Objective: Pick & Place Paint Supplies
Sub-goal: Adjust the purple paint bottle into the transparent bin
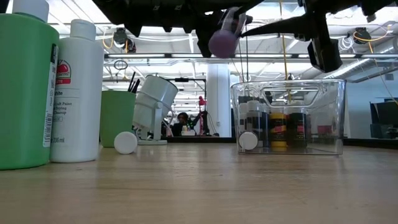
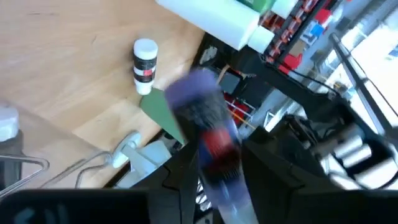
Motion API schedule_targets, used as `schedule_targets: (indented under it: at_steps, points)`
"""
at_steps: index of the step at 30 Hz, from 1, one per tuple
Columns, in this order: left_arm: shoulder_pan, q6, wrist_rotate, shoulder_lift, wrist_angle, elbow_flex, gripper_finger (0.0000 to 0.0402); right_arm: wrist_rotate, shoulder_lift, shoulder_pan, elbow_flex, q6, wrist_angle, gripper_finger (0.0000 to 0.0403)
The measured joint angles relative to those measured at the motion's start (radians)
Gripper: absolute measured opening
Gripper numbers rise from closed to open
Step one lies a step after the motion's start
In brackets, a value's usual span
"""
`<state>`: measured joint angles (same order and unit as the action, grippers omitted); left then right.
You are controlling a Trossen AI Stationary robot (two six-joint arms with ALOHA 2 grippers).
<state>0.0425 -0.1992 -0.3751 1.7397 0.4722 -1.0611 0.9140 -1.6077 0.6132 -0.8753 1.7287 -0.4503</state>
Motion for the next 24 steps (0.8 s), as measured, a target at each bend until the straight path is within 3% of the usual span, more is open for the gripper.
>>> schedule_targets:
  at_steps: [10, 18, 21, 24]
  points:
    - [-0.01, 0.1, 0.009, -0.002, -0.022, 0.003, 0.0109, 0.233, 0.041, 0.112, -0.001, -0.366, -0.122, 0.0154]
    - [-0.012, 0.213, 0.023, -0.024, 0.041, 0.003, 0.0109, 0.249, 0.231, 0.195, 0.048, -1.118, 0.055, 0.0137]
    - [-0.007, 0.273, 0.089, -0.023, 0.132, 0.003, 0.0109, 0.157, 0.347, 0.2, 0.134, -1.452, 0.164, 0.0128]
    - [-0.006, 0.338, 0.175, -0.023, 0.186, 0.0, 0.0109, 0.079, 0.466, 0.183, 0.268, -1.676, 0.178, 0.0115]
